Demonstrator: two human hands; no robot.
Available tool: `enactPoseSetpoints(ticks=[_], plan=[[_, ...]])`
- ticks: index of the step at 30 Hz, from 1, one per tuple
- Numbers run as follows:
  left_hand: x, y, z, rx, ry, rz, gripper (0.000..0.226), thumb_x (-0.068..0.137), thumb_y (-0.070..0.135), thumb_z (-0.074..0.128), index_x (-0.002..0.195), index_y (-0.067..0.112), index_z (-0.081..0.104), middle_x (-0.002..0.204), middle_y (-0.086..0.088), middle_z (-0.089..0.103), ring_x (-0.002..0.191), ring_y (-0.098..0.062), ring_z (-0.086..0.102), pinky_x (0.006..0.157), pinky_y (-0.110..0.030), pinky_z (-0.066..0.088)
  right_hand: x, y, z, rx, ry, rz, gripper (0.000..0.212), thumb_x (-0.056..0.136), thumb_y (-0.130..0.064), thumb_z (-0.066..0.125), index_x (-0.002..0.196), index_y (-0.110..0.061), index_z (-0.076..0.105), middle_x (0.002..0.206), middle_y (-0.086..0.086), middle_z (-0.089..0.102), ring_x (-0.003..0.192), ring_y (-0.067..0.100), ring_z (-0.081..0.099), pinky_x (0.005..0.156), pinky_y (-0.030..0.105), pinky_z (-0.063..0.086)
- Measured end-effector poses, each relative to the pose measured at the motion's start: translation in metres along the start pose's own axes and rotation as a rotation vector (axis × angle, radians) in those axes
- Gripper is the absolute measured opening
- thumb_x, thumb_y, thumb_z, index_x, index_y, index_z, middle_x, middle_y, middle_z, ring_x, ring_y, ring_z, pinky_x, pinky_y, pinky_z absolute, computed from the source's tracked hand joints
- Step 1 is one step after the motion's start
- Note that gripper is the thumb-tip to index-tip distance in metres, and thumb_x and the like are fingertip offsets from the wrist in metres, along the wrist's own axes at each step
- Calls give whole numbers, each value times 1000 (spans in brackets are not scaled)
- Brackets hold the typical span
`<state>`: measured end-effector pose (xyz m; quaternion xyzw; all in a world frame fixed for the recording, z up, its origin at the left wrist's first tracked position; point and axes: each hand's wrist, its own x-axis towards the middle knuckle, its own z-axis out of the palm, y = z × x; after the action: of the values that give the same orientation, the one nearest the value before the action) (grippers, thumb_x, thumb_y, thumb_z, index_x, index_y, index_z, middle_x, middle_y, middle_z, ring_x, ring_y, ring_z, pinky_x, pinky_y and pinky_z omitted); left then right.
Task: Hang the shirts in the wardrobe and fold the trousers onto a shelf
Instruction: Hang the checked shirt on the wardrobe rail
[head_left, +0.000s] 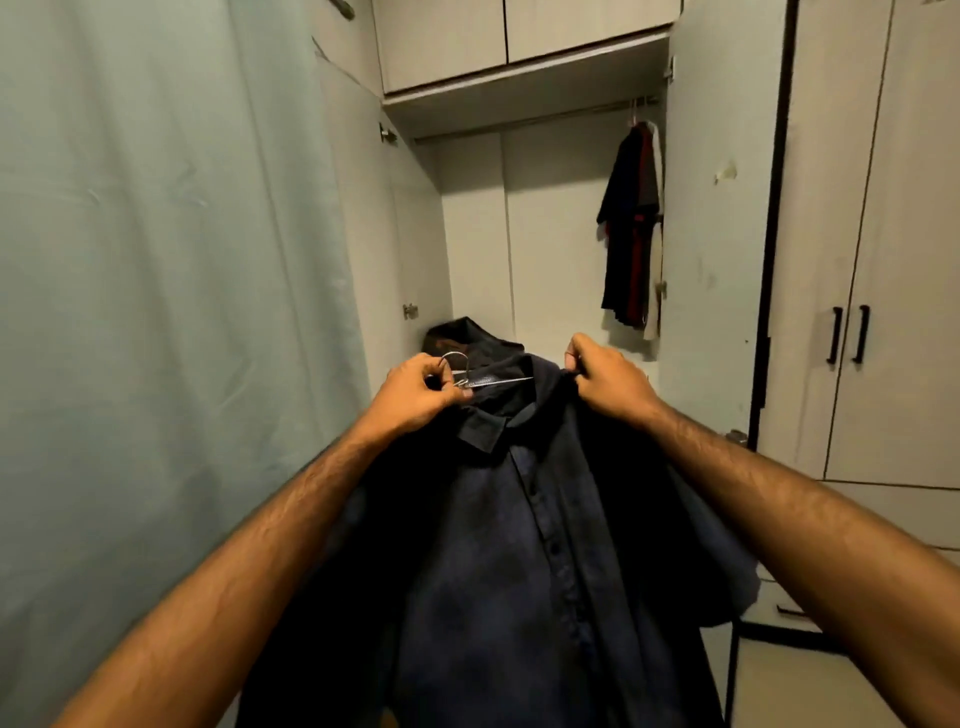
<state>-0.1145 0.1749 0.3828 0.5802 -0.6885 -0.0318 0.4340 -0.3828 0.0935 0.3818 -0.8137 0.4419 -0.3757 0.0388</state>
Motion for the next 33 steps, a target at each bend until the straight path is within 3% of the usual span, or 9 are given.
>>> enactPoseSetpoints(ticks=[4,8,12,15,18,21,25,29,33], plan=[[70,-50,2,-103,-155,61,54,62,64,80,63,16,55,75,9,64,76,-9,62,77,-32,47,63,10,33,-13,-17,75,23,82,-9,49,94,-28,46,93,-4,65,84,26,58,70,36,43],[128,-75,14,-71,-66,114,55,67,67,73,66,16,51,79,9,66,85,-12,65,85,-41,51,106,33,41,122,-115,46,24,86,-5,60,93,-26,51,93,0,67,88,22,64,77,35,51],[157,-82,28,7,30,96,48,66,67,71,73,21,58,75,18,62,76,-5,60,72,-33,47,128,61,33,198,-313,77,29,85,-15,77,110,-13,64,102,1,68,96,15,64,86,26,52],[178,-92,38,14,88,74,46,62,68,72,73,24,66,78,17,65,78,-5,64,74,-34,53,133,85,37,223,-263,115,20,89,-18,73,106,-8,71,101,2,72,94,14,67,85,29,54],[203,-101,52,-6,62,35,51,52,76,69,68,27,69,77,17,67,81,-9,66,83,-41,55,129,104,37,256,-234,144,18,93,-19,67,109,-11,74,99,-2,73,90,6,67,75,13,51],[223,-96,68,2,51,18,48,51,77,69,65,32,69,77,17,69,85,-13,67,91,-47,52,135,120,35,158,-125,136,18,87,-17,74,105,-14,77,94,-4,74,85,1,67,73,9,50],[252,-86,86,89,84,88,31,67,64,76,58,36,66,83,16,64,92,-14,63,98,-47,44,168,139,42,-1,183,83,11,77,-11,81,80,-18,74,77,-10,69,74,7,67,72,28,58],[295,-86,110,86,153,90,29,71,62,78,64,35,68,90,15,64,96,-15,61,97,-45,41,210,157,45,-389,358,-192,22,76,-12,74,72,-17,53,79,-4,55,75,19,53,58,34,44],[351,-79,145,88,203,86,32,71,58,81,60,35,62,96,11,66,99,-17,61,97,-46,40,266,208,35,-400,175,-347,31,75,-34,80,71,-27,51,97,-5,58,89,19,57,67,31,44]])
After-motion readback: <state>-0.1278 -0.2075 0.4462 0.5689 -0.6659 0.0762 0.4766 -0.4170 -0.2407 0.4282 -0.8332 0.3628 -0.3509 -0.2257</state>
